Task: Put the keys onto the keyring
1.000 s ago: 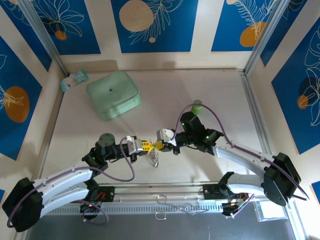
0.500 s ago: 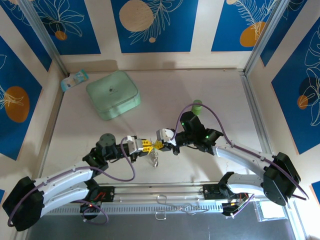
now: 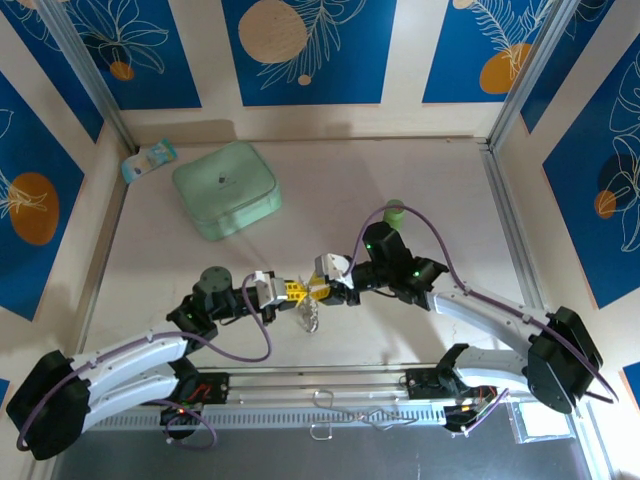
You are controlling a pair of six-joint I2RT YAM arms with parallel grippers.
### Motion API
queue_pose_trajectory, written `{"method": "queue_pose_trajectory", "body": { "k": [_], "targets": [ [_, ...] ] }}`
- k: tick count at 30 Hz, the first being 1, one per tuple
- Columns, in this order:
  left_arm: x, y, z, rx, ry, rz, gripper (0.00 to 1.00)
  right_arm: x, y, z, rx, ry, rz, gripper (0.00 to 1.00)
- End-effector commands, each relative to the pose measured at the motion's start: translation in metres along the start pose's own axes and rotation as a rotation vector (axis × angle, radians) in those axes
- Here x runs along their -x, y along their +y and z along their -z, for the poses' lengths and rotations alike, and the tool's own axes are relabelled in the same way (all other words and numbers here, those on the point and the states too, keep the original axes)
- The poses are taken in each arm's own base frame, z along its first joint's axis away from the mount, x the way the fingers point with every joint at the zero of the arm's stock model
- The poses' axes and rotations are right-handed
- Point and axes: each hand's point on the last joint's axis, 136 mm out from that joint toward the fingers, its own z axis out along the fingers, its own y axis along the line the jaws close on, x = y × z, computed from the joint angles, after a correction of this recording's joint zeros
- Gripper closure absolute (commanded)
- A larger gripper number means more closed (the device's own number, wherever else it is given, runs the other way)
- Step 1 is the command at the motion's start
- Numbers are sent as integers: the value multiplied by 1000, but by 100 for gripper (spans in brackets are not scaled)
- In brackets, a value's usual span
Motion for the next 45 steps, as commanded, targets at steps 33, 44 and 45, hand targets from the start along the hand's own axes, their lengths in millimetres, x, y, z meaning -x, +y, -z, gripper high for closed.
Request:
{"method": "queue_pose_trajectory", "body": {
  "k": [33,44,45],
  "targets": [
    [22,48,1,238,-13,111,100,-217,-73,120,-1053,498,-1445,62],
    [17,45,-2,213,12,122,100,-228,-102,118,-1090,459,-1393,62],
    [15,45,-2,213,17,123,100,-231,-103,118,-1086,460,-1402,62]
  ]
}}
